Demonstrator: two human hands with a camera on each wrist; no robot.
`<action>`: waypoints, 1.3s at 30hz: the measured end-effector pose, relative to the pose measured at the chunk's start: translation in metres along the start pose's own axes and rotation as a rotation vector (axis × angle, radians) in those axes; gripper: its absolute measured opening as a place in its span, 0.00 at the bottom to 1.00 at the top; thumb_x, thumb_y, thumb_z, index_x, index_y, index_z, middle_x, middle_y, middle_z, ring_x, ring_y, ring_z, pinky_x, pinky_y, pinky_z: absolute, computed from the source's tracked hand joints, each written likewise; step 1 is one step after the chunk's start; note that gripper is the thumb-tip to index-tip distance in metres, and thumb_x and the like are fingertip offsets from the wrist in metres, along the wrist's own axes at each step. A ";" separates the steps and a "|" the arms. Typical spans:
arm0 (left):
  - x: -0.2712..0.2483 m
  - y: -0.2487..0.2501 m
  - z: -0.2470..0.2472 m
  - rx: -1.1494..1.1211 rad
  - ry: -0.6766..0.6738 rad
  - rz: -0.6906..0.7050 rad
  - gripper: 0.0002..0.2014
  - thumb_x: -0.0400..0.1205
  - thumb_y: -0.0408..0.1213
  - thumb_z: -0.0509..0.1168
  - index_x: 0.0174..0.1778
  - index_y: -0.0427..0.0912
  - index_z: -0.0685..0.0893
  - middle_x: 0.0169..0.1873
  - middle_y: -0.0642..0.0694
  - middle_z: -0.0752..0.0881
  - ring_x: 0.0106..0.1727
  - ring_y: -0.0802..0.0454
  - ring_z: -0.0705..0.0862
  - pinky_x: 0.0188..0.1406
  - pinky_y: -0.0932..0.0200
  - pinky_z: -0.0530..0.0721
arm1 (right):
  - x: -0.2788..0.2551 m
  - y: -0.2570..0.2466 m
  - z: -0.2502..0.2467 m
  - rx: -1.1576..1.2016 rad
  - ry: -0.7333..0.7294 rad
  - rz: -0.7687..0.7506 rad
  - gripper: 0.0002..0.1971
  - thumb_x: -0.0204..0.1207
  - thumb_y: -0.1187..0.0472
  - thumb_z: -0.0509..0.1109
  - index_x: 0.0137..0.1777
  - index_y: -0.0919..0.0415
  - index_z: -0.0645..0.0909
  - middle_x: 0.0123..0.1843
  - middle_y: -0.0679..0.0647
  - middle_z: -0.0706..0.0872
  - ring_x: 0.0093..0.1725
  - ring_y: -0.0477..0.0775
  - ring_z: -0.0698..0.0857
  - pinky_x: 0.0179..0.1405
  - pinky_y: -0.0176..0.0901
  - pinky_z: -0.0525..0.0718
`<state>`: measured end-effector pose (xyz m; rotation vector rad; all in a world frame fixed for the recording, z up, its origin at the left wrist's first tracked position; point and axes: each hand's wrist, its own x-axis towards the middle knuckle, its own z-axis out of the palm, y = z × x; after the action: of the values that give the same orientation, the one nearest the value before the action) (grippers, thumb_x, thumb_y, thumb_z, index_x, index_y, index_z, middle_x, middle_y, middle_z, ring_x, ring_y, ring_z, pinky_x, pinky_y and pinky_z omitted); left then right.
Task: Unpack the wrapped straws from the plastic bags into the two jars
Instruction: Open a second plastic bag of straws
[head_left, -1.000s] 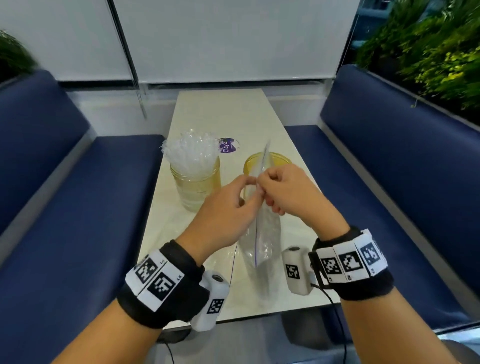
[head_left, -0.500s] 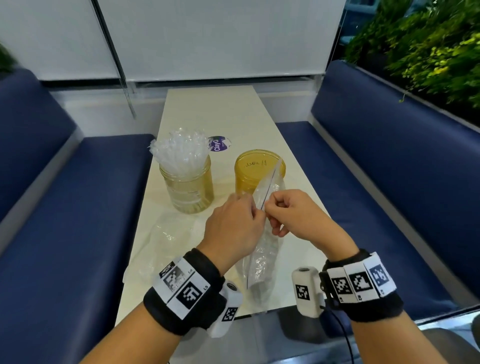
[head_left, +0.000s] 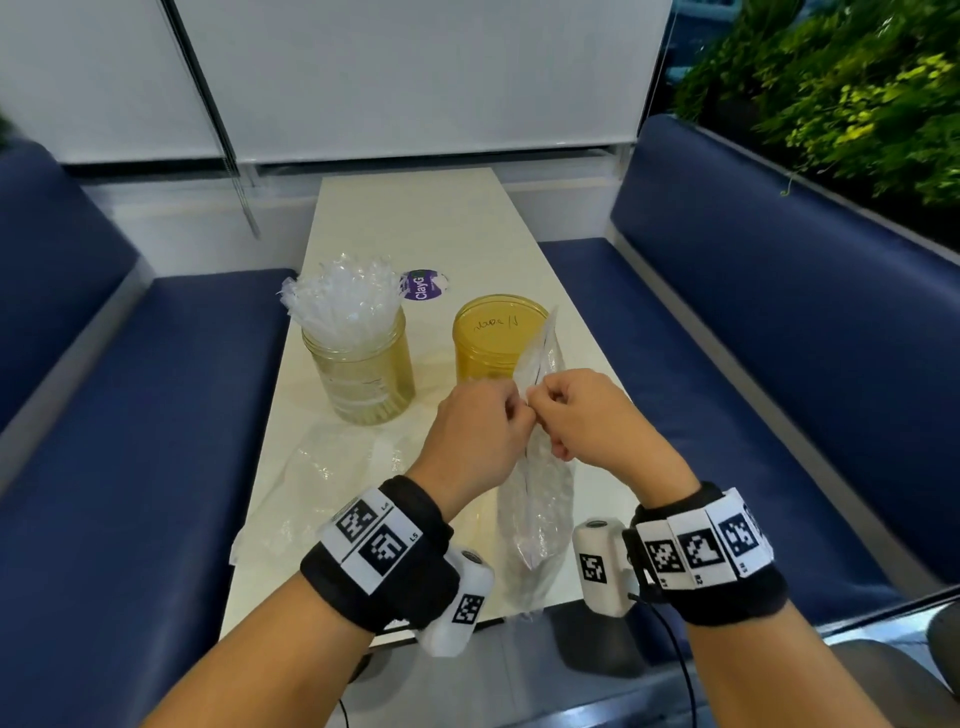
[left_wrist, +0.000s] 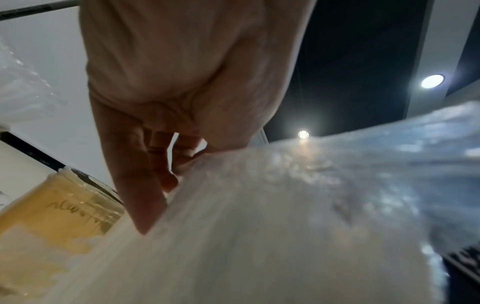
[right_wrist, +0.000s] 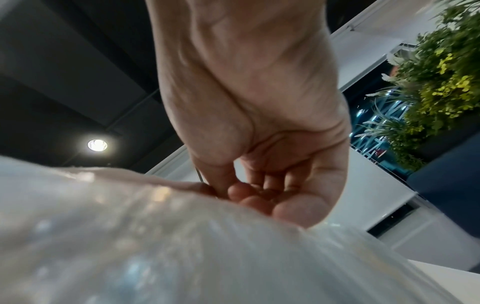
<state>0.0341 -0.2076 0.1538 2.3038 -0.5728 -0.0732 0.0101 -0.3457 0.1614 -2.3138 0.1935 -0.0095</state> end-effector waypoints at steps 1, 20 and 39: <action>0.000 0.000 0.000 0.010 0.009 -0.004 0.16 0.84 0.37 0.63 0.29 0.43 0.73 0.30 0.42 0.82 0.37 0.39 0.80 0.34 0.50 0.73 | -0.001 0.001 -0.001 0.009 0.004 0.003 0.18 0.84 0.56 0.61 0.32 0.59 0.76 0.27 0.55 0.82 0.24 0.49 0.86 0.43 0.62 0.90; 0.006 0.041 -0.137 -0.522 0.305 -0.087 0.06 0.84 0.28 0.61 0.44 0.32 0.81 0.37 0.36 0.90 0.20 0.48 0.88 0.19 0.59 0.85 | -0.023 -0.050 -0.131 0.122 0.495 -0.192 0.20 0.71 0.56 0.63 0.23 0.70 0.79 0.20 0.58 0.85 0.28 0.66 0.86 0.35 0.59 0.89; -0.003 -0.010 -0.164 0.097 0.289 -0.134 0.13 0.75 0.39 0.71 0.54 0.50 0.92 0.41 0.52 0.87 0.36 0.47 0.89 0.48 0.44 0.92 | 0.036 -0.083 -0.043 -0.679 0.296 0.012 0.08 0.78 0.61 0.65 0.50 0.59 0.86 0.47 0.57 0.87 0.41 0.63 0.82 0.34 0.44 0.72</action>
<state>0.0713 -0.0921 0.2640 2.3870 -0.2798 0.2253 0.0537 -0.3262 0.2490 -2.9809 0.4104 -0.3276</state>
